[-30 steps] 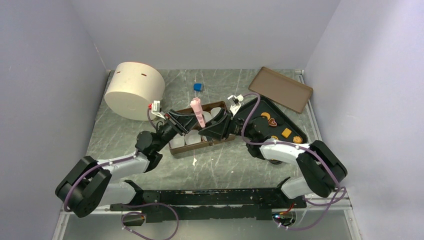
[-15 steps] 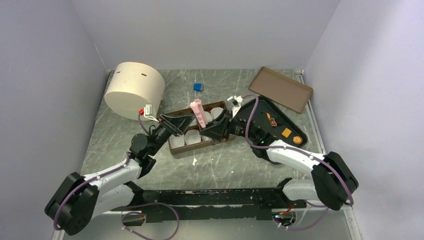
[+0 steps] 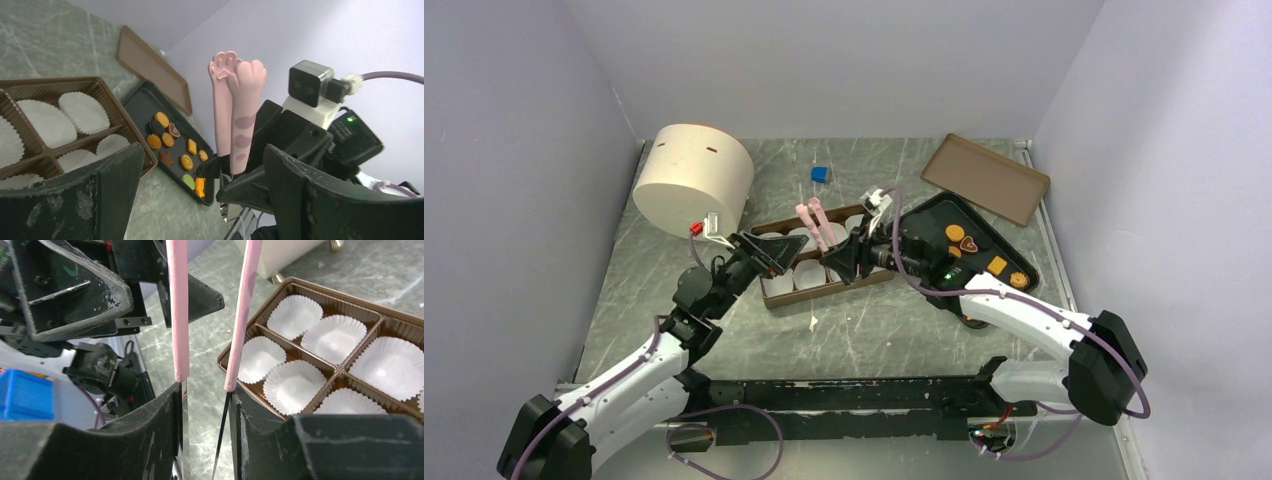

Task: Pack the cookies

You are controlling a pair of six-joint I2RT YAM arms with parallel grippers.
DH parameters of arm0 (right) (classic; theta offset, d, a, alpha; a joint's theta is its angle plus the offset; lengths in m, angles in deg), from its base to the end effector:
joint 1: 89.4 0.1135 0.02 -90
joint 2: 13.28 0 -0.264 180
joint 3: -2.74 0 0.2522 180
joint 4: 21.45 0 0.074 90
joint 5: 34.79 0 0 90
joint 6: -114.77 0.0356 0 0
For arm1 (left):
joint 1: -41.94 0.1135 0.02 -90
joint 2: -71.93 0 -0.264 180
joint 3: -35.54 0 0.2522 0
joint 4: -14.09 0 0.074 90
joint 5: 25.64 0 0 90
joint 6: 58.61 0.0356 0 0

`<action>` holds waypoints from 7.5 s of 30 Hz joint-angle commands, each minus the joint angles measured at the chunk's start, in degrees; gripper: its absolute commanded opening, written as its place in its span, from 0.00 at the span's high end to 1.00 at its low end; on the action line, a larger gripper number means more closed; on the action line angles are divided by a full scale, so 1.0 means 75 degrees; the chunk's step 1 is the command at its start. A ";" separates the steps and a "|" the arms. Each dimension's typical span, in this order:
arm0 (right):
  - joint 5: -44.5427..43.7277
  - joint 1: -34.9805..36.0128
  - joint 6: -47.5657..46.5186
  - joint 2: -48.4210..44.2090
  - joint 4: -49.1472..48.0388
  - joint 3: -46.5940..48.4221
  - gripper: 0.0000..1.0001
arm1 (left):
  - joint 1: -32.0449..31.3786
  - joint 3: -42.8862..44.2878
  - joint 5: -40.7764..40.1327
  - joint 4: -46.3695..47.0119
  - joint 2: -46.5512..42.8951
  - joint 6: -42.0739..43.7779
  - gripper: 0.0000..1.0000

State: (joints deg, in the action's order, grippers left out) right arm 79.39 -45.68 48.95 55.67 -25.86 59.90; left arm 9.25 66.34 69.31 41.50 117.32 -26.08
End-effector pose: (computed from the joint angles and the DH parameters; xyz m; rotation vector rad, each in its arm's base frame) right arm 0.1906 0.2024 0.2947 -0.6458 1.7336 1.2153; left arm 0.1544 -0.1027 0.2622 -0.2403 1.4688 -1.3641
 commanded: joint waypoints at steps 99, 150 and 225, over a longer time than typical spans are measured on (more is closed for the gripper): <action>-0.3786 0.1710 -0.2177 0.0854 0.5937 0.3191 0.63 | 0.0200 0.2346 -0.3041 -0.7021 -0.0505 0.0175 0.06; -0.4170 -0.3338 -0.1150 0.1901 0.8255 0.2085 0.55 | 0.0246 0.3788 -0.3759 -0.7376 -0.0719 0.6504 0.04; -0.4465 -0.0943 -0.1993 0.4364 0.7556 0.5382 0.75 | 0.0525 0.3775 -0.3181 -0.7458 -0.0869 0.6433 0.04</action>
State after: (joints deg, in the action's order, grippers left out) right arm 47.22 -52.83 34.94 87.10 33.37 96.48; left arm 12.84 94.53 44.59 -16.49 111.16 21.26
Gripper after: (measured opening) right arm 0.381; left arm 0.961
